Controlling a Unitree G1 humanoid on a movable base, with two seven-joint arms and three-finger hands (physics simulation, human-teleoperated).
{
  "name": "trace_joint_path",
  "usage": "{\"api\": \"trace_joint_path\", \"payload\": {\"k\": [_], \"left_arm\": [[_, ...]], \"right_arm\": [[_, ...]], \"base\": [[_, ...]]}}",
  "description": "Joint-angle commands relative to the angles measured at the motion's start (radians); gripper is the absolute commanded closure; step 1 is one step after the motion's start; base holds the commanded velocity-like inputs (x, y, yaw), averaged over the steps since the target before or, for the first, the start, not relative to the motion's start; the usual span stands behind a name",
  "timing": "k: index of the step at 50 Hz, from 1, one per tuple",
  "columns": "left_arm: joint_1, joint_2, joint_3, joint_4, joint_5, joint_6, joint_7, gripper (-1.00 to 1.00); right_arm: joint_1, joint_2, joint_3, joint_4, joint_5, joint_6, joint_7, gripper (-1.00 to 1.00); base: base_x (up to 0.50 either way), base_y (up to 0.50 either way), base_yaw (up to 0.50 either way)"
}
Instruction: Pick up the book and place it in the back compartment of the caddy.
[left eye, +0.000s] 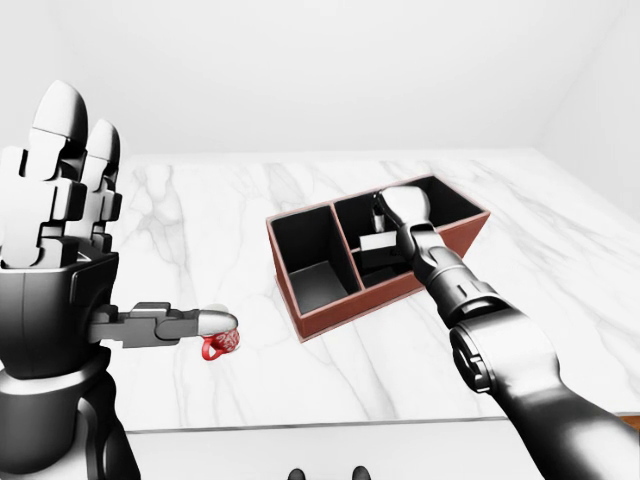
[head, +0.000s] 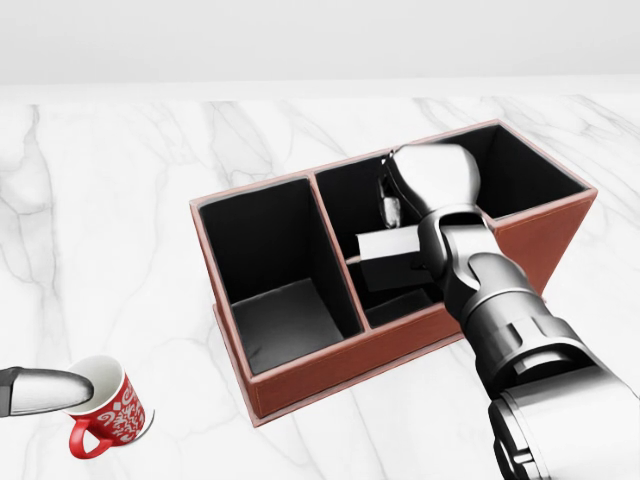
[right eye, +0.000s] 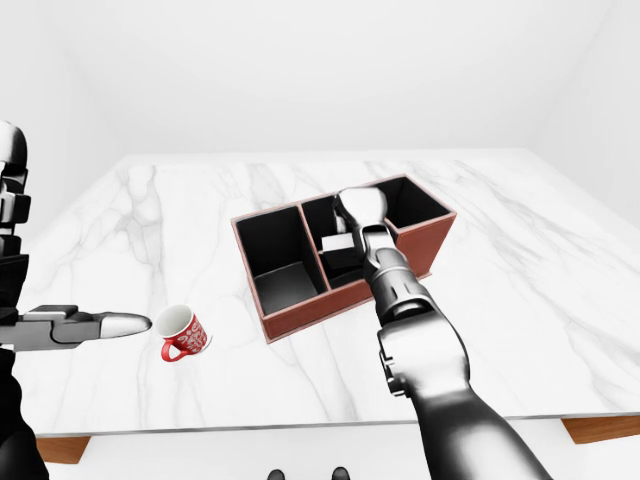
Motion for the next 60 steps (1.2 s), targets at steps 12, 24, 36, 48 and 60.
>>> {"api": "trace_joint_path", "payload": {"k": [12, 24, 36, 48, 60], "left_arm": [[-0.004, 0.002, -0.003, -0.008, -0.002, 0.000, -0.002, -0.95], [0.000, -0.001, -0.005, 0.000, 0.001, 0.000, -0.002, -0.95], [-0.001, -0.002, -0.007, 0.001, 0.002, 0.000, -0.002, -0.95], [0.000, -0.005, -0.016, 0.003, 0.007, 0.000, -0.001, -0.95], [-0.005, -0.004, -0.024, -0.006, 0.010, 0.000, -0.001, -0.95]], "right_arm": [[0.028, 0.024, 0.010, 0.012, -0.007, 0.000, -0.067, -1.00], [0.028, 0.022, 0.009, 0.008, -0.004, 0.000, -0.071, -1.00], [0.027, 0.015, -0.011, -0.008, 0.039, 0.000, -0.052, -1.00], [0.039, 0.015, -0.062, -0.106, 0.289, 0.000, 0.103, -1.00], [0.120, 0.023, -0.114, -0.445, 0.591, 0.000, 0.346, -1.00]], "base": [[0.00, 0.00, 0.00], [0.00, 0.00, 0.00], [0.00, 0.00, 0.00], [0.00, 0.00, 0.00], [0.00, 0.00, 0.00]]}}
